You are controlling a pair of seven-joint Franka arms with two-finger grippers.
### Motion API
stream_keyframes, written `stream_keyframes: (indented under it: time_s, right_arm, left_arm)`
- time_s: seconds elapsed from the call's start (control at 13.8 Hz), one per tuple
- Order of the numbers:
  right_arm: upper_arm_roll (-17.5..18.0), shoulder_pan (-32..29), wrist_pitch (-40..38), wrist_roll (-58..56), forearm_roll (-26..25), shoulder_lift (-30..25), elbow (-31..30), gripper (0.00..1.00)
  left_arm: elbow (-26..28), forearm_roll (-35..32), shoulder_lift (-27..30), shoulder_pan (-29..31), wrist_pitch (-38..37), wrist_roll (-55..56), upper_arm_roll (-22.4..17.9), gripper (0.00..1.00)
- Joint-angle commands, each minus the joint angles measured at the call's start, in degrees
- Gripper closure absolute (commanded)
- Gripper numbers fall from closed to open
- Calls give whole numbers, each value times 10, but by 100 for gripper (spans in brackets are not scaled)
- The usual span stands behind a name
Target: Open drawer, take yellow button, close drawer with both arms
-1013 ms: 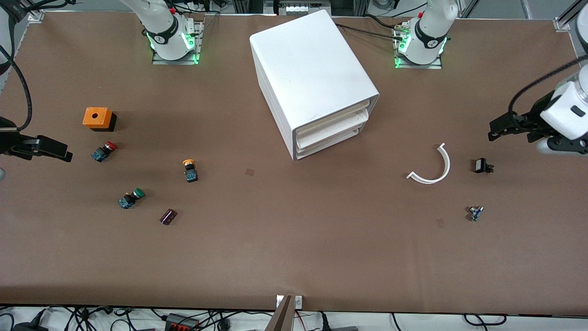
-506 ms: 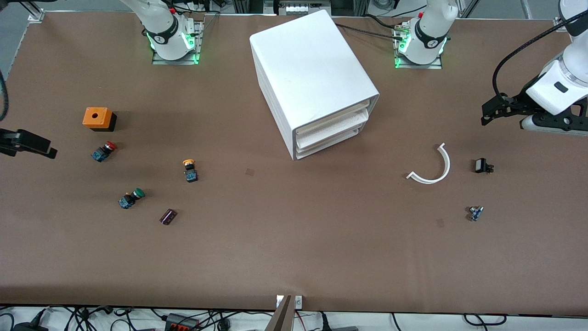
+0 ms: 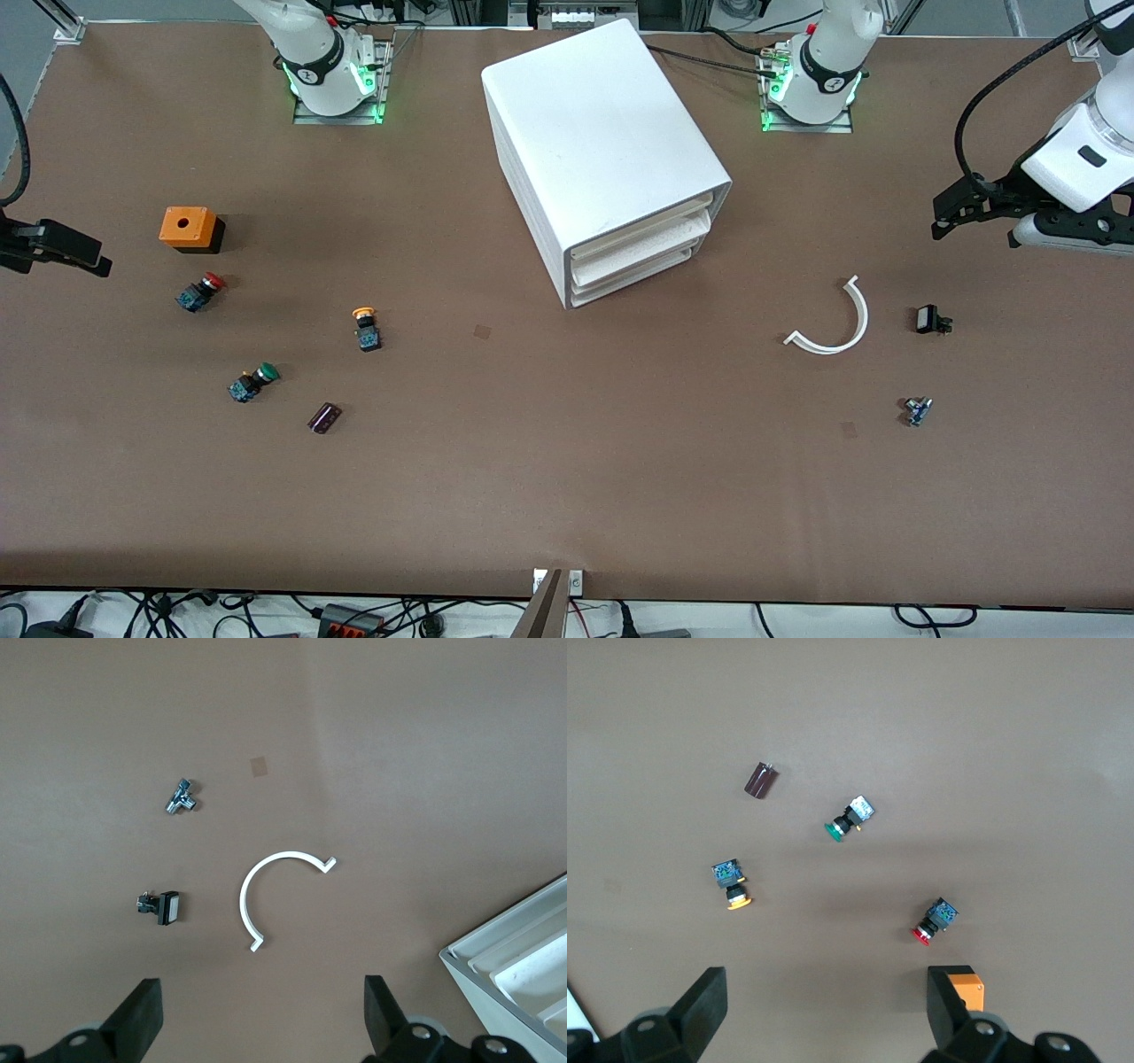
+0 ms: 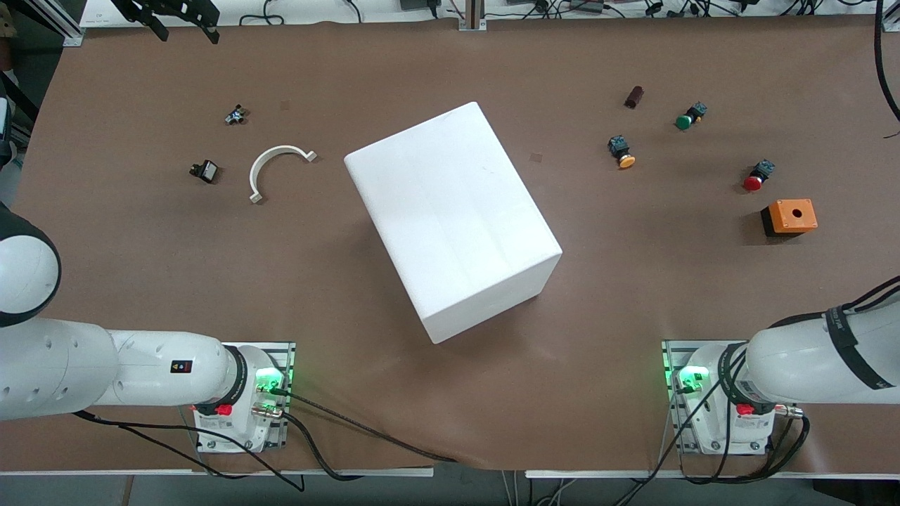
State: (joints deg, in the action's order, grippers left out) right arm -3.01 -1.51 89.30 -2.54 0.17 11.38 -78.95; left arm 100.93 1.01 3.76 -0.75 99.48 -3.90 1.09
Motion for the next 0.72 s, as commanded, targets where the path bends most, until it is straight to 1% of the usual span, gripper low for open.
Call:
stream_keyframes:
  time_s: [0.0, 0.22, 0.29, 0.36, 0.43, 0.51, 0.65]
  right_arm:
    - [13, -12, 5, 2, -8, -23, -30, 0]
    - [13, -12, 36, 1, -10, -78, -114, 0]
    - [13, -12, 42, 1, -10, -89, -130, 0]
    - [13, -12, 42, -4, -10, -92, -134, 0]
    - [12, -14, 42, -8, -9, -92, -135, 0]
    - [12, -12, 44, -5, -5, -104, -152, 0]
    - [12, -13, 47, -5, -5, -113, -166, 0]
  left_arm:
    - [-14, 7, -3, -3, -18, -14, -3, 0]
    - [-14, 6, -2, -3, -19, -13, -2, 0]
    - [-14, 6, -4, -3, -19, -10, -2, 0]
    - [-14, 6, -6, -3, -19, -9, -1, 0]
    - [-14, 6, -6, -3, -25, -7, 8, 0]
    - [-14, 6, -4, -3, -32, -7, 15, 0]
    - [-18, 6, -5, -3, -32, -7, 15, 0]
